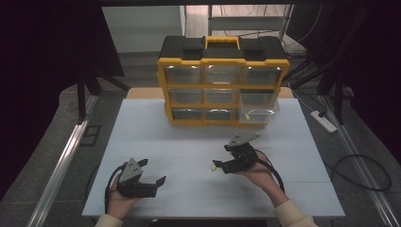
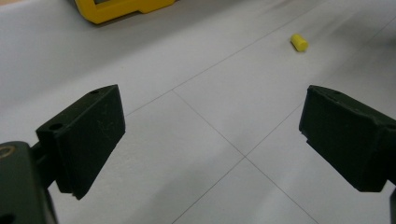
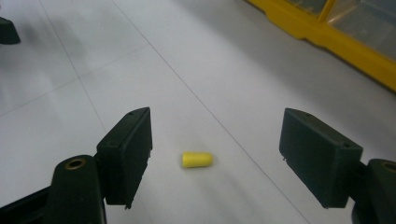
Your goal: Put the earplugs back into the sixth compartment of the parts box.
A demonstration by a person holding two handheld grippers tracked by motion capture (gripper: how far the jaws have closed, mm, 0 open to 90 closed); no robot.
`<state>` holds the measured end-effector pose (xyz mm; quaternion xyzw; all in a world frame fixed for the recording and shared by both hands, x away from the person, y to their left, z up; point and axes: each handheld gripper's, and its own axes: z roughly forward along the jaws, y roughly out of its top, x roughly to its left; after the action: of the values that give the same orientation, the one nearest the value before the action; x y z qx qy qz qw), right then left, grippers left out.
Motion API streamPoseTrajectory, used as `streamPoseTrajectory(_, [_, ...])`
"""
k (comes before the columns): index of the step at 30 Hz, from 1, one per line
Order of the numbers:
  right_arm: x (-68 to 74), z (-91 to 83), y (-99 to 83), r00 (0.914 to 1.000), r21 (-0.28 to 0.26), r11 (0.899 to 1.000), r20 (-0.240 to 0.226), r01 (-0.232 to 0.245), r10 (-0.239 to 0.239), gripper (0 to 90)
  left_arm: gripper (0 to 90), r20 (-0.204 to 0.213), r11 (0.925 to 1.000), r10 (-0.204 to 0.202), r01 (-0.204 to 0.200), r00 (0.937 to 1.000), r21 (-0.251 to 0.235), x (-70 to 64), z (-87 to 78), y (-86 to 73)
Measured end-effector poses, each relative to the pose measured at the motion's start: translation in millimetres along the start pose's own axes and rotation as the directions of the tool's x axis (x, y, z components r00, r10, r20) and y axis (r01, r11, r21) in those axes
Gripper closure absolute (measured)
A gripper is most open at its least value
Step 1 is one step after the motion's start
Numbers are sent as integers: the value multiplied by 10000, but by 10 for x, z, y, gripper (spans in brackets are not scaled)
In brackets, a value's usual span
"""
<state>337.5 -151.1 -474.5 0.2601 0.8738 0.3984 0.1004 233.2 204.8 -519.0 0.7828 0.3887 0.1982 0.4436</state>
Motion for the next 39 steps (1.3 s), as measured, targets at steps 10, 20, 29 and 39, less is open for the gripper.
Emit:
streamPoseTrajectory(10, [-4,235,-83,9997,884,9961,-221,77,-57,251,69,-4,10000,11,-11,10000,21,5,1,-2])
streamPoseTrajectory(20, [52,429,-132,9987,1494,9879,-337,419,-373,247,70,-4,10000,28,-28,10000,29,7,0,-3])
streamPoseTrajectory(29, [75,539,-177,9974,1838,9805,-301,696,-651,263,70,13,10000,-19,19,10000,31,13,-2,-7])
streamPoseTrajectory(39, [86,537,-185,9959,1824,9791,-254,904,-872,366,71,2,10000,10,-10,10000,44,13,-1,-7])
